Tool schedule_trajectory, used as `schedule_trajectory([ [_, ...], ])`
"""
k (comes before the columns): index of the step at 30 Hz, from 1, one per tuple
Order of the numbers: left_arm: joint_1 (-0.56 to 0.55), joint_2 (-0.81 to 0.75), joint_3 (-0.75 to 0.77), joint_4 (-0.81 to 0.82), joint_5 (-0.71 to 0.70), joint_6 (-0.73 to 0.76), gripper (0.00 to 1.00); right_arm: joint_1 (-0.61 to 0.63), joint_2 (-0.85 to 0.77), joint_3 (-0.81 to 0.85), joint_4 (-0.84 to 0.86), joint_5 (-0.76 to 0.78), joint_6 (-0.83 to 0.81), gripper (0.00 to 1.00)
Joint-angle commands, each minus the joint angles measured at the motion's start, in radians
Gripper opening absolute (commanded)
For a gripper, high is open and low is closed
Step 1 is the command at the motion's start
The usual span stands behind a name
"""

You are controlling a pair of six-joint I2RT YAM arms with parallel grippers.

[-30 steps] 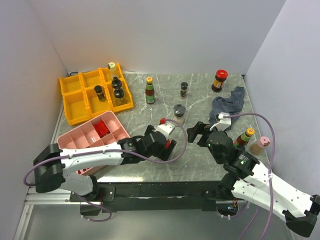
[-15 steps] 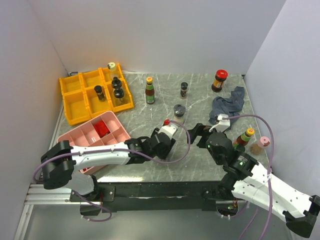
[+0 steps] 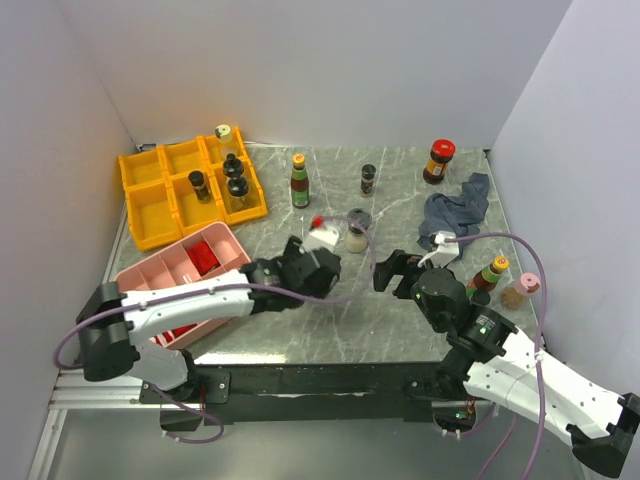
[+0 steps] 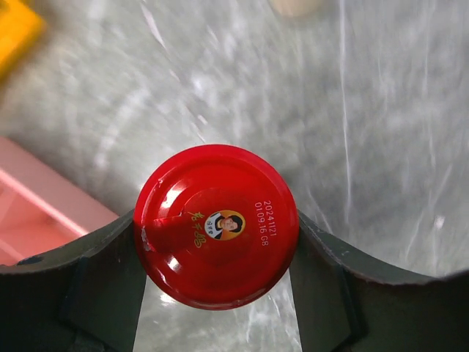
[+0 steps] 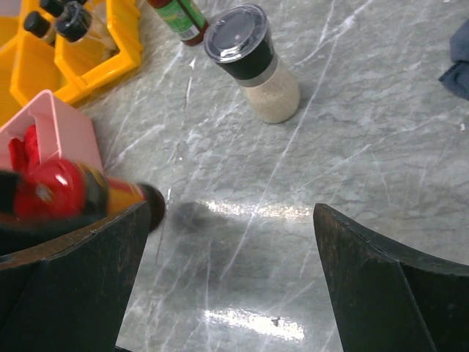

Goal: Organize the condiment bottles
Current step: Pick up the bottle from the center of the board, then place the bottle in the storage box.

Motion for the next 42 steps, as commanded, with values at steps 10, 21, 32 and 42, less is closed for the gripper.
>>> schedule_trajectory([
  [10, 0.511, -0.194, 0.288, 0.296, -0.117, 0.235, 0.01, -0.005, -0.029, -0.03, 0.058, -0.05, -0.029, 1.0],
  [21, 1.014, 0.105, 0.571, 0.419, 0.133, 0.151, 0.01, -0.005, -0.06, -0.047, 0.089, -0.094, -0.053, 1.0],
  [32, 1.233, 0.502, 0.876, 0.451, 0.292, 0.125, 0.01, -0.005, -0.02, -0.035, 0.134, -0.116, -0.076, 1.0],
  [42, 1.287, 0.761, 1.075, 0.517, 0.393, 0.17, 0.01, -0.005, 0.074, 0.016, 0.178, -0.103, -0.113, 1.0],
])
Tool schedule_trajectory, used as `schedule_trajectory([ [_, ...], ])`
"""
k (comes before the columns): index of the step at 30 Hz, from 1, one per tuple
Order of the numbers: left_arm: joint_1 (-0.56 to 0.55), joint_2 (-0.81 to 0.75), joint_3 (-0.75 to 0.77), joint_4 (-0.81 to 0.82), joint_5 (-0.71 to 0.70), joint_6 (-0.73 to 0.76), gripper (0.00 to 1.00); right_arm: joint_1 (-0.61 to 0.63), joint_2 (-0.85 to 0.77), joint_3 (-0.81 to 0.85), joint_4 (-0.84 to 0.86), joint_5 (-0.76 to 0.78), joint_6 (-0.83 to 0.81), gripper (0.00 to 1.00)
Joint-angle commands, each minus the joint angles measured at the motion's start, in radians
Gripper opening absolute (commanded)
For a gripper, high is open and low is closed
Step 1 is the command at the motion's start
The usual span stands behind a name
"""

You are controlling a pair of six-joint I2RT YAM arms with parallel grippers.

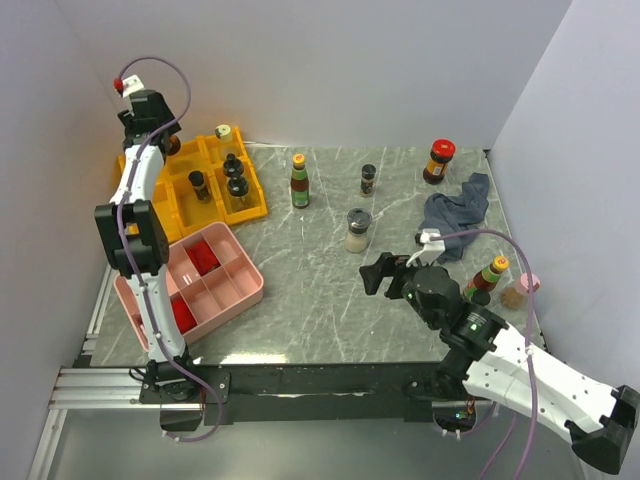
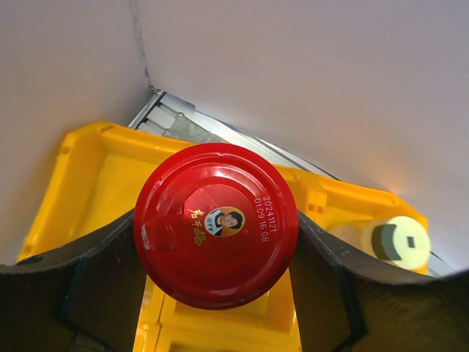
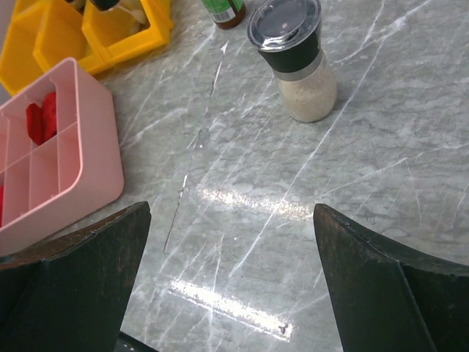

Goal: Organize the condiment bottles
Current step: Place the bottle in the storage box.

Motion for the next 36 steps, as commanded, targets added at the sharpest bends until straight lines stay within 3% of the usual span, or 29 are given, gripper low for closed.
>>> schedule_trajectory([
  [1, -0.011, 0.012, 0.128, 0.21, 0.076, 0.034, 0.01, -0.005, 0.04, 0.059, 0.058, 0.011, -0.033, 1.0],
  [18, -0.011, 0.19, 0.194, 0.309, 0.112, 0.075, 0.02, -0.005, 0.02, 0.046, 0.061, 0.094, -0.045, 1.0],
  [21, -0.011, 0.202, 0.191, 0.316, 0.103, 0.078, 0.13, -0.005, 0.02, 0.046, 0.065, 0.091, -0.047, 1.0],
  [24, -0.011, 0.216, 0.194, 0.319, 0.125, 0.08, 0.38, -0.006, 0.025, 0.051, 0.062, 0.094, -0.048, 1.0],
  [25, -0.011, 0.222, 0.195, 0.319, 0.13, 0.081, 0.42, -0.005, 0.025, 0.049, 0.062, 0.097, -0.05, 1.0],
  [30, -0.011, 0.234, 0.203, 0.316, 0.127, 0.078, 0.49, -0.005, 0.03, 0.052, 0.055, 0.1, -0.047, 1.0],
  [36, -0.011, 0.225, 0.195, 0.327, 0.13, 0.084, 0.64, -0.005, 0.005, 0.056, 0.044, 0.107, -0.042, 1.0],
])
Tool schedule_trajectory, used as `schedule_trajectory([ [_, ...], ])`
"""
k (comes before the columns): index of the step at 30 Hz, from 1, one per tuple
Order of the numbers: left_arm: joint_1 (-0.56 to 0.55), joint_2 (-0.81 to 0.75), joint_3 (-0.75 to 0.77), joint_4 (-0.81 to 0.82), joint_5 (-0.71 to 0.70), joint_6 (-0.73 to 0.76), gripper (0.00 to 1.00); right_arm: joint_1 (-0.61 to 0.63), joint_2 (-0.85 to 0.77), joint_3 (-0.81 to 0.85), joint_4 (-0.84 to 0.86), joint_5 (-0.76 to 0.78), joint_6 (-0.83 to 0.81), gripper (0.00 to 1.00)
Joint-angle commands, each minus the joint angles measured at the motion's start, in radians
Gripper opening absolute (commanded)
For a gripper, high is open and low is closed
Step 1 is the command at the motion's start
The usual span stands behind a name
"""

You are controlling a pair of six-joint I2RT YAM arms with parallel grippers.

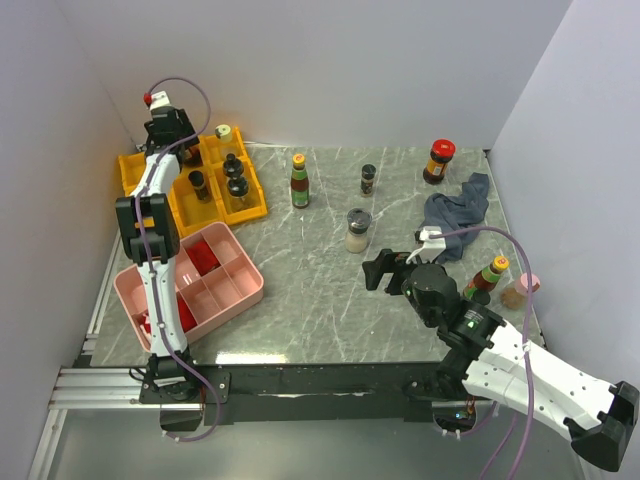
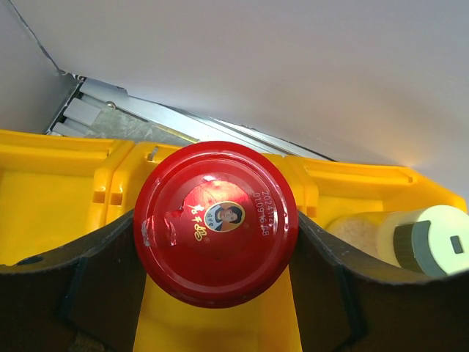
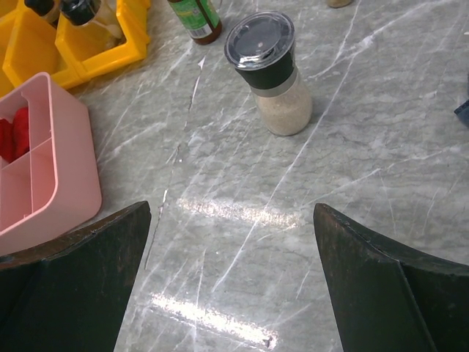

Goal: Organize the condiment bottles
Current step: Place the bottle in the storage box, then pick up the bottle from the corner of the board.

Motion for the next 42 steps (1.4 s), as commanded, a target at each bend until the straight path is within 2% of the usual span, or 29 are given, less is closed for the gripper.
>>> schedule_trajectory([
  [1, 0.002, -0.045, 0.084, 0.18, 0.006, 0.009, 0.71, -0.005, -0.032, 0.033, 0.032, 0.032, -0.005, 1.0],
  [4, 0.002, -0.058, 0.085, 0.177, 0.006, 0.011, 0.78, -0.005, -0.038, 0.033, 0.026, 0.031, -0.007, 1.0],
  [12, 0.002, -0.126, 0.059, 0.157, 0.024, 0.012, 0.9, -0.005, -0.047, 0.025, 0.032, 0.017, -0.007, 1.0],
  [17, -0.001, -0.224, 0.03, 0.106, 0.036, -0.009, 0.99, -0.005, -0.067, 0.036, 0.022, 0.005, -0.005, 1.0],
  [19, -0.004, -0.302, 0.001, 0.088, 0.038, -0.023, 0.99, -0.005, -0.073, 0.044, 0.015, -0.009, -0.001, 1.0],
  [28, -0.051, -0.699, -0.331, -0.067, 0.216, -0.15, 0.99, -0.005, -0.035, 0.053, -0.001, -0.086, 0.039, 1.0],
  [32, -0.113, -0.86, -0.496, -0.133, 0.227, -0.164, 0.99, -0.006, 0.086, 0.122, -0.073, -0.045, 0.076, 1.0],
  [36, -0.237, -1.079, -0.732, -0.096, 0.28, -0.181, 0.99, -0.006, 0.136, 0.188, -0.1, -0.002, 0.085, 1.0],
  [40, -0.35, -1.252, -1.015, -0.009, 0.266, -0.23, 1.0, -0.013, 0.158, 0.231, -0.082, 0.055, 0.108, 1.0],
  [42, -0.416, -1.311, -1.071, -0.009, 0.294, -0.241, 1.0, -0.022, 0.184, 0.274, -0.076, 0.084, 0.099, 1.0],
])
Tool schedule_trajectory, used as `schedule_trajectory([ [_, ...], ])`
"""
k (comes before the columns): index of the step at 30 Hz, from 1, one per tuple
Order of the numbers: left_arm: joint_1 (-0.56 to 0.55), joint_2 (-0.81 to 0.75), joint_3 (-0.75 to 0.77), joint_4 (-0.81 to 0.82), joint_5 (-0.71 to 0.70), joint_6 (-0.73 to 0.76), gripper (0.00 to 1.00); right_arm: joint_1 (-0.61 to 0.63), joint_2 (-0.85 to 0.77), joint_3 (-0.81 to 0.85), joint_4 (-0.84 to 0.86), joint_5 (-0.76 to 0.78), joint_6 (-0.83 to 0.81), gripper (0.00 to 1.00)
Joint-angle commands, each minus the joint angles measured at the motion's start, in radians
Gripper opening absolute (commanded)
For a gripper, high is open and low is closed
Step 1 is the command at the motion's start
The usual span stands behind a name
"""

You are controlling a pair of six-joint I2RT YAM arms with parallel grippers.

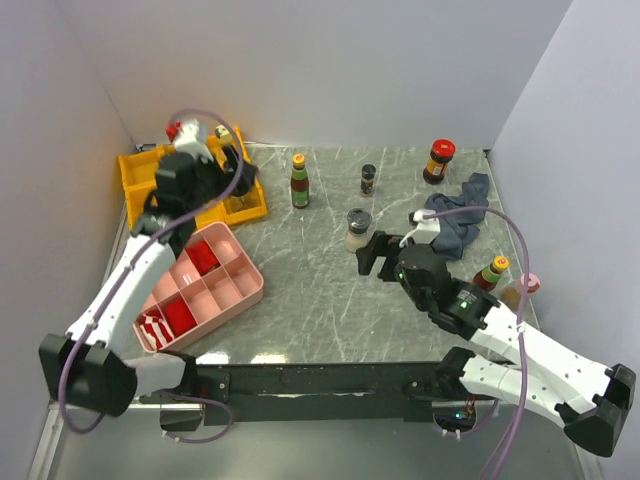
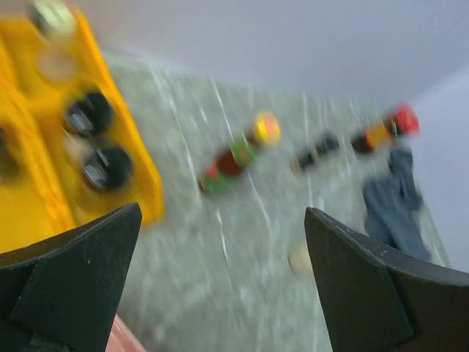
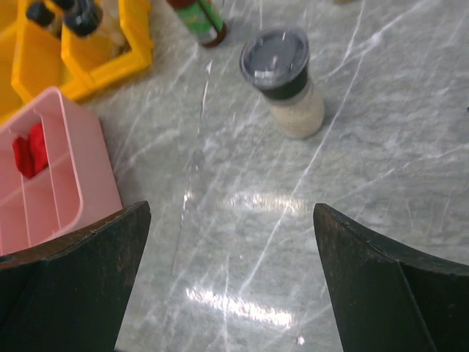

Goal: Organize the condiment bottles
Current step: Pick up the bottle from the corner of the board.

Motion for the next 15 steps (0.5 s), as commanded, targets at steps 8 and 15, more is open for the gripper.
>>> schedule_trajectory([
  [8, -0.239, -0.249, -0.383, 0.194, 0.113, -0.088, 0.99, -0.119, 0.242, 0.329, -0.002, 0.123, -0.067, 1.0],
  [15, -0.316, -0.263, -0.531, 0.399, 0.159, -0.123, 0.99, -0.283, 0.385, 0.426, 0.082, 0.105, -0.13, 1.0],
])
